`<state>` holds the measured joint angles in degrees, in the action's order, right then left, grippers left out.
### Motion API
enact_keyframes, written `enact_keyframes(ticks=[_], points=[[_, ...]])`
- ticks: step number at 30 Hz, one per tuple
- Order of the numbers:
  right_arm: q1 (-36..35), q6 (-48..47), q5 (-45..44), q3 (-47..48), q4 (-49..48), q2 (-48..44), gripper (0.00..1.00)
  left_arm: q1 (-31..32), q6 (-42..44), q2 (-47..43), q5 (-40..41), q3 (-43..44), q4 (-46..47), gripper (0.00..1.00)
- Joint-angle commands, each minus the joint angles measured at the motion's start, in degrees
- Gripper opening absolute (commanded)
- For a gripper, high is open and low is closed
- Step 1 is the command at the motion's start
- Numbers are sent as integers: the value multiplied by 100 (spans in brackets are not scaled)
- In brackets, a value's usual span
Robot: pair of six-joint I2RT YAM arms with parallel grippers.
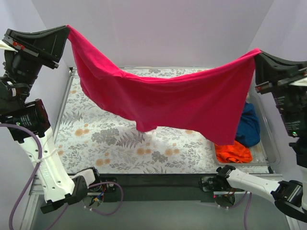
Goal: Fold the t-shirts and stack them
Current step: Flatten the tshirt out
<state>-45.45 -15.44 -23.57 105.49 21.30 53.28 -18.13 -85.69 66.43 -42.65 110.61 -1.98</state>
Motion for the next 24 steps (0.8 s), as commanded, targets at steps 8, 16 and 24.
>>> enact_keyframes(ticks=[8,16,24], points=[[-8,-117,-31,-169,155,-318,1,-6,-633,36,-287,-196,162,0],[-8,-582,-1096,-427,-416,637,1,-6,-1169,1790,-410,310,849,0],[-8,-406,-727,-562,-1220,35,1,-15,-661,1584,-105,842,689,0]])
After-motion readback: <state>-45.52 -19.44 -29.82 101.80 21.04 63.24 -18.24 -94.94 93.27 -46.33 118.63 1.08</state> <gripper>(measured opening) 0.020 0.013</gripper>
